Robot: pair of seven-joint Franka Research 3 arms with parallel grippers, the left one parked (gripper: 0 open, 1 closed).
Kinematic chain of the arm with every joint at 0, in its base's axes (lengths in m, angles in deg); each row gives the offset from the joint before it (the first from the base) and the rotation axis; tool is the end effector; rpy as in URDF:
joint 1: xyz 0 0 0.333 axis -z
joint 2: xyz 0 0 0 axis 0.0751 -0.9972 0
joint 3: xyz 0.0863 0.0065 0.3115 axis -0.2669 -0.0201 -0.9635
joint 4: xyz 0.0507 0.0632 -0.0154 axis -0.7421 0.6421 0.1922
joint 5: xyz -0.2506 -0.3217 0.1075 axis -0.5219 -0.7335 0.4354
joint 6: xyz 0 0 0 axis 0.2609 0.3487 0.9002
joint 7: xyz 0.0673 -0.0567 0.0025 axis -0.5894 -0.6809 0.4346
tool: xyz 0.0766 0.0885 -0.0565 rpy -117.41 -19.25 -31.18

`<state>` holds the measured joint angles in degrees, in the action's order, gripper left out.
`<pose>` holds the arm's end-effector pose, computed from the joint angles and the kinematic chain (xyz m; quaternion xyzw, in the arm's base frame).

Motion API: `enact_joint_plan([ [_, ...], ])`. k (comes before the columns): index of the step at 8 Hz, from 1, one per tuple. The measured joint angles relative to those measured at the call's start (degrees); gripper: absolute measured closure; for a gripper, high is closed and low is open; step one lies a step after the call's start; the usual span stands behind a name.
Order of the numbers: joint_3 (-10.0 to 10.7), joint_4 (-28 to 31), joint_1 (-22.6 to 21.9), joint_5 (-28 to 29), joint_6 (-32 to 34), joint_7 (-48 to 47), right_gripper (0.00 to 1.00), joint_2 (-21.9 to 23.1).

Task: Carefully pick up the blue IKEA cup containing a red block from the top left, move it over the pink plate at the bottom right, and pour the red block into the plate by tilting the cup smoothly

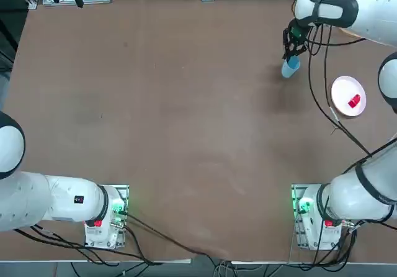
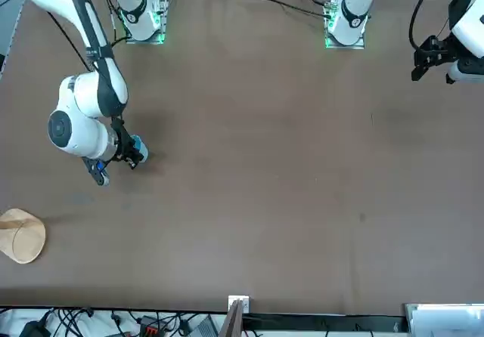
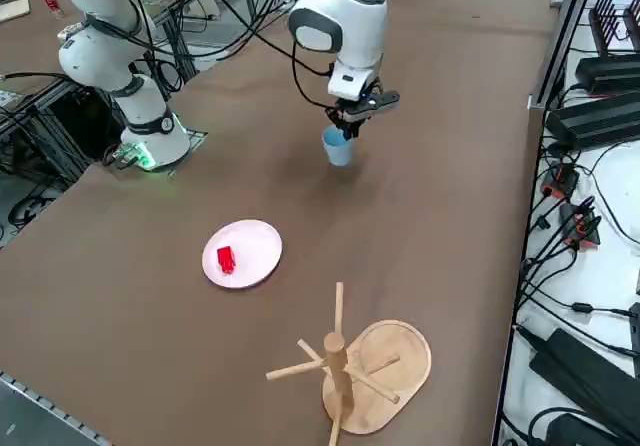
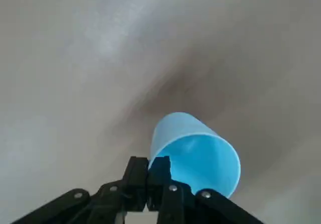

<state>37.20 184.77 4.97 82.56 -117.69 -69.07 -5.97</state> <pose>0.6195 0.0902 0.2511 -0.9219 0.3752 0.0956 0.0136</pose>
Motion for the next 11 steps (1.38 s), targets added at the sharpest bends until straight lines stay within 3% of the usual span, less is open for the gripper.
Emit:
enact_joint_plan([
  [4,0.08,-2.38,-3.03,-4.8,1.2,-4.91,0.98,-3.5],
  [11,0.47,-5.01,-3.86,-6.01,1.72,-6.03,0.98,-6.08],
])
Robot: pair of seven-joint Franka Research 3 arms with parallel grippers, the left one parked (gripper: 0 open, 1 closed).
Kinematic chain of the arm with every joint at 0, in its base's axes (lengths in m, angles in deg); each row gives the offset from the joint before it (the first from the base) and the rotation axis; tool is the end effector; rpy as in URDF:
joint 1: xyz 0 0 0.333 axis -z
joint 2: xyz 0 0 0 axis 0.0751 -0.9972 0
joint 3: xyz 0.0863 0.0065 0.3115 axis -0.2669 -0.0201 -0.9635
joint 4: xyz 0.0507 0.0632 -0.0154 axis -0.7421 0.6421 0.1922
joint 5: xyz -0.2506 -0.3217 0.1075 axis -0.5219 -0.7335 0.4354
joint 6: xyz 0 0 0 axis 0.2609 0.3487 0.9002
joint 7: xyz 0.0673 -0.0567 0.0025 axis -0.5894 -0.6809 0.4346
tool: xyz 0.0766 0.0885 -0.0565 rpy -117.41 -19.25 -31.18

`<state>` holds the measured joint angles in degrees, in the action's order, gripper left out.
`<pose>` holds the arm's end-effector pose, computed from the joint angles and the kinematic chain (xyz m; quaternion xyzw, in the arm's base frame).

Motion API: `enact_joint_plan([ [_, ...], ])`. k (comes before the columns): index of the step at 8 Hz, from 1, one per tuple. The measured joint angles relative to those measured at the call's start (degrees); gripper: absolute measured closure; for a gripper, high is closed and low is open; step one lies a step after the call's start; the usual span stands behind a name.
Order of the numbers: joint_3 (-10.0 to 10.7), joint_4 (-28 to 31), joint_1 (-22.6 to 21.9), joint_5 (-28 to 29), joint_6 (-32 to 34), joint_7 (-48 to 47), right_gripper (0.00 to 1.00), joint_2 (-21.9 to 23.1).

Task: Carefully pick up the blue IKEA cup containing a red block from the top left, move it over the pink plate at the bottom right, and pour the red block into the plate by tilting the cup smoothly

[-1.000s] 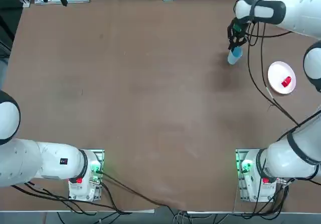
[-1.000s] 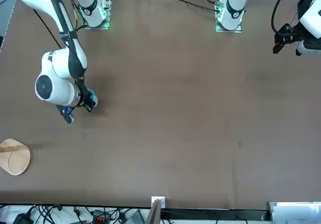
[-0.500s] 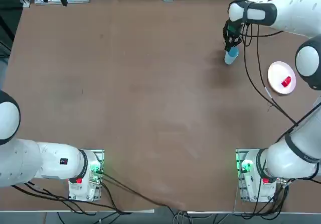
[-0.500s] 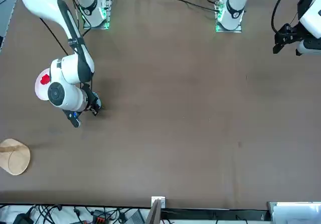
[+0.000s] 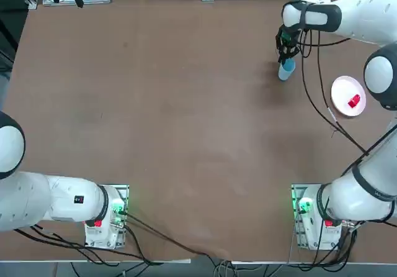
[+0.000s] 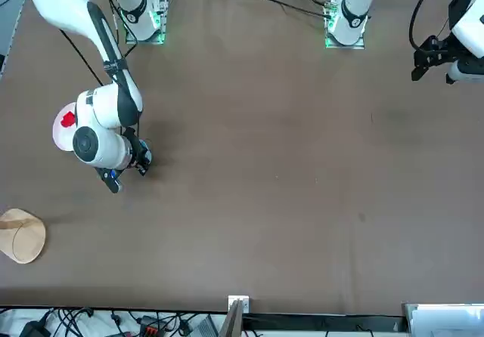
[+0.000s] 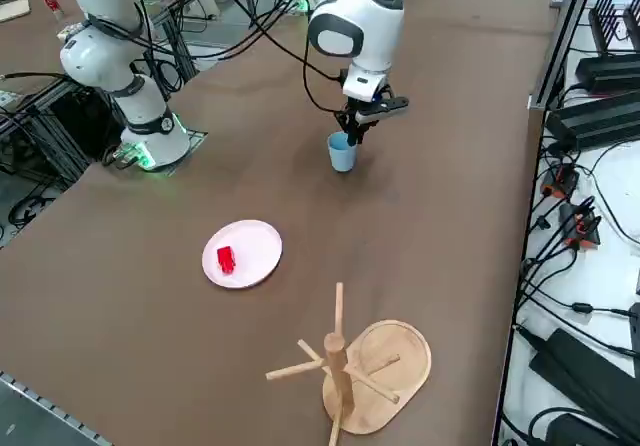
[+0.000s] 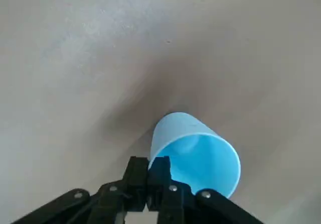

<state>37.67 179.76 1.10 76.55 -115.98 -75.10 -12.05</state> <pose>0.6307 0.1227 0.2190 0.9239 -0.3684 -0.0959 0.0372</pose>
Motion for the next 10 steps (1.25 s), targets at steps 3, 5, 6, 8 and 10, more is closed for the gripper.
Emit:
enact_joint_plan([
  [3,0.04,-0.09,0.0,-0.15,0.0,-0.13,0.97,0.0],
  [5,0.05,-0.09,0.0,-0.28,0.0,-0.17,0.92,0.0],
  [6,0.06,-0.1,0.0,-0.31,0.01,-0.18,0.88,0.0],
  [8,0.11,-0.15,0.0,-0.35,0.01,-0.19,0.73,0.0],
  [10,0.21,-0.2,0.0,-0.36,0.01,-0.21,0.6,0.0],
])
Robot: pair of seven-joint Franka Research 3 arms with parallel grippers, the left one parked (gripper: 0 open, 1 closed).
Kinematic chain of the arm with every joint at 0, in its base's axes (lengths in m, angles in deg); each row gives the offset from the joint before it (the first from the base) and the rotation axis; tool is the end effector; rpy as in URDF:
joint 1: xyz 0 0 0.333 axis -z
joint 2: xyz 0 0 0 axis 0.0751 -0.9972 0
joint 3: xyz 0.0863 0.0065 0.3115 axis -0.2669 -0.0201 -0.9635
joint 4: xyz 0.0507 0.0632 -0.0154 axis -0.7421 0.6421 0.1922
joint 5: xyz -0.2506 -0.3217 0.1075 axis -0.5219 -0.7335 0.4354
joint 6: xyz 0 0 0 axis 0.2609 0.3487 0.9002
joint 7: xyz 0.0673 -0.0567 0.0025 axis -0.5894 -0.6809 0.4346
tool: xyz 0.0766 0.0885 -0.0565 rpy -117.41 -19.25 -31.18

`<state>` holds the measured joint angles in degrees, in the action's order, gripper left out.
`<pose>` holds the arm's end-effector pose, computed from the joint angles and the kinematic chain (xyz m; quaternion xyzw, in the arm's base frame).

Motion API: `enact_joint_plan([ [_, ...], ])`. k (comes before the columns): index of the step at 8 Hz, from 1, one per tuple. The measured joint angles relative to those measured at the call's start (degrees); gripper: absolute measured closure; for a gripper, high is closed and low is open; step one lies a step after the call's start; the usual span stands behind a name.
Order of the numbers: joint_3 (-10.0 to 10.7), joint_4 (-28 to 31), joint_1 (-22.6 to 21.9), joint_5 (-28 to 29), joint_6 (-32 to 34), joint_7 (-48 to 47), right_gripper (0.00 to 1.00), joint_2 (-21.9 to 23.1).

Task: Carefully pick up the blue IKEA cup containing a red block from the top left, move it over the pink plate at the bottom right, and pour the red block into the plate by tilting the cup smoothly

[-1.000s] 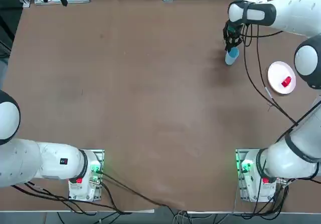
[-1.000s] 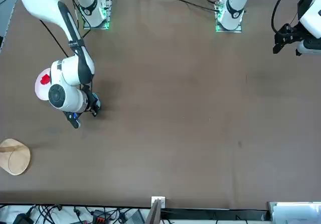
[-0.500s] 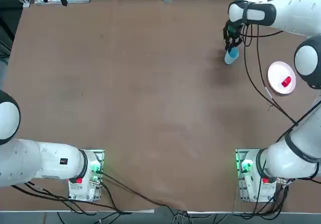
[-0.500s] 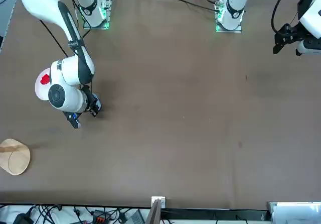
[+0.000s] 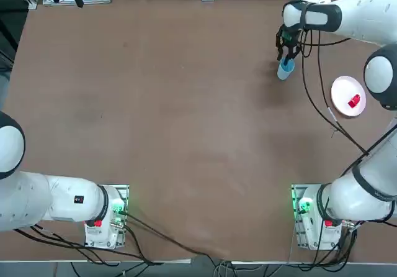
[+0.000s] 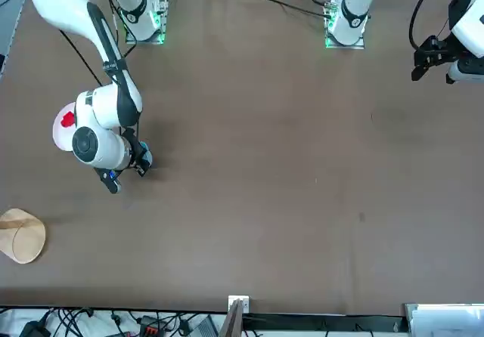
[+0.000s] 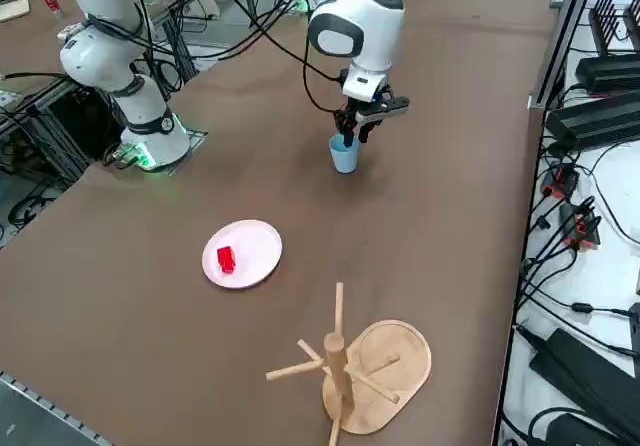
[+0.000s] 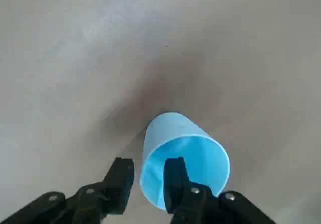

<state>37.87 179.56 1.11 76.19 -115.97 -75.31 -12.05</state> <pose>0.6325 0.1202 0.2203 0.9235 -0.3701 -0.0927 0.0392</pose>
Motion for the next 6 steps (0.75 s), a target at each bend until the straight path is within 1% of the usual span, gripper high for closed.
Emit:
enact_joint_plan([
  [2,0.01,-0.43,-0.01,0.0,0.0,-0.01,0.48,0.02],
  [3,0.01,-1.17,-0.03,0.0,0.77,-0.01,0.37,0.03],
  [4,0.01,-2.69,-0.09,0.0,2.95,-0.05,0.35,0.08],
  [6,-0.12,-7.95,-0.26,0.01,8.88,-0.23,0.36,0.35],
])
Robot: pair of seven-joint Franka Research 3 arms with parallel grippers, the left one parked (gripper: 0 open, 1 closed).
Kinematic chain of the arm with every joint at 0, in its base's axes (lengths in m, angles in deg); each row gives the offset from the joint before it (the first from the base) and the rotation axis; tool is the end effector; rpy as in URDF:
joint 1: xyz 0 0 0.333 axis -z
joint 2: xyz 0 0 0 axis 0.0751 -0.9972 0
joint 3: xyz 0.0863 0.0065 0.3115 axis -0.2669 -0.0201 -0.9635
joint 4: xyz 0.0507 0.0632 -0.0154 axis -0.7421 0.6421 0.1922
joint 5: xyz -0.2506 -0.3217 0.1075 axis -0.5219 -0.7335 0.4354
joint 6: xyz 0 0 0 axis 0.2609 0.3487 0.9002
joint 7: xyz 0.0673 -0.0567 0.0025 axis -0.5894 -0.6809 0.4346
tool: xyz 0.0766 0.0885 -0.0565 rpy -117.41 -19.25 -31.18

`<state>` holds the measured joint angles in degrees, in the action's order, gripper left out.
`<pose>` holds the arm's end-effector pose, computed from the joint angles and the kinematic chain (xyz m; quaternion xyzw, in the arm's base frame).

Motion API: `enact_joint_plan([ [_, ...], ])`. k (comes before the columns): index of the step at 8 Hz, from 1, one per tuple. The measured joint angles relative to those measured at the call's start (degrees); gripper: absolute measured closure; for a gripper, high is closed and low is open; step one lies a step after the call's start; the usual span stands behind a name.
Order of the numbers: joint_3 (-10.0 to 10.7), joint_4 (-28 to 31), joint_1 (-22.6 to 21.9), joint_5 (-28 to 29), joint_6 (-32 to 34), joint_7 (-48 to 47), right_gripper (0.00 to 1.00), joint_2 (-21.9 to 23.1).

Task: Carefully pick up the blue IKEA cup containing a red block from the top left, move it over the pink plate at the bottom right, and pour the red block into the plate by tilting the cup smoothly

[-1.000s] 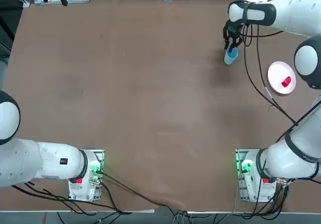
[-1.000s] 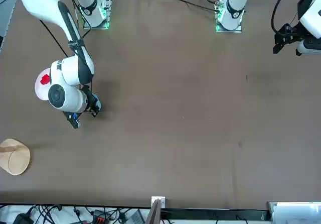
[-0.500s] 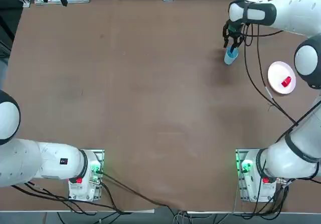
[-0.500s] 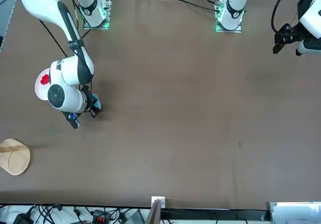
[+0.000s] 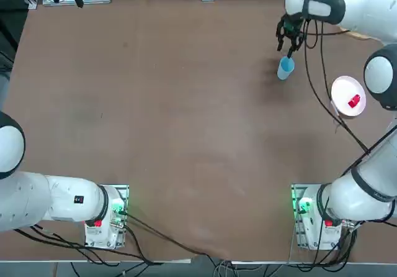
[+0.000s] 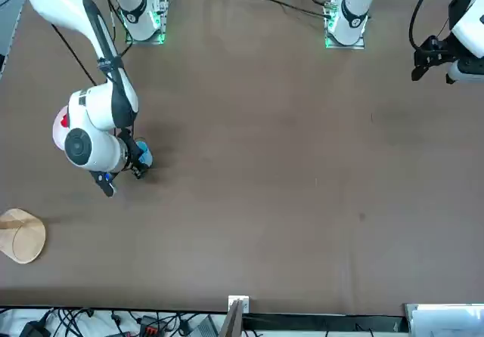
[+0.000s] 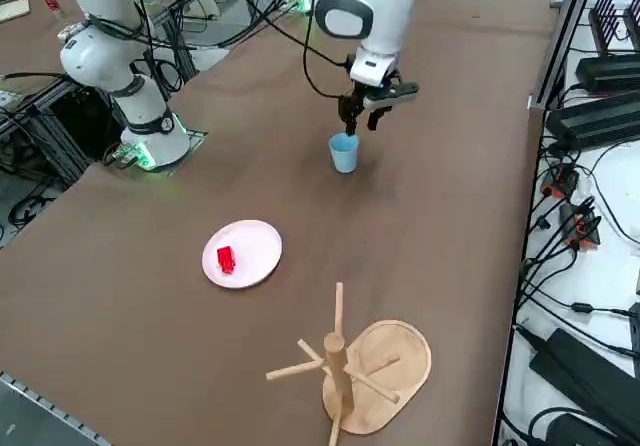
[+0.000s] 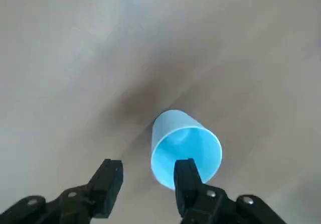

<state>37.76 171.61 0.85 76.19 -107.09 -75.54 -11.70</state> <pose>0.6566 0.1247 0.2754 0.9227 -0.3707 -0.0960 0.0436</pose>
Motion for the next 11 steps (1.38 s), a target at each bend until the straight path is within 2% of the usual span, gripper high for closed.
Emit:
enact_joint_plan([
  [3,-0.13,-5.33,-0.56,0.02,4.73,-0.13,0.22,1.52],
  [4,-0.14,-5.96,-0.63,0.01,4.79,-0.06,0.04,1.83],
  [5,-0.14,-6.52,-0.66,0.01,4.78,0.39,0.0,2.17],
  [7,-0.12,-8.8,-0.65,-0.08,4.8,5.21,0.0,2.51],
  [11,0.7,-10.54,0.05,-4.44,5.19,26.19,0.0,2.68],
])
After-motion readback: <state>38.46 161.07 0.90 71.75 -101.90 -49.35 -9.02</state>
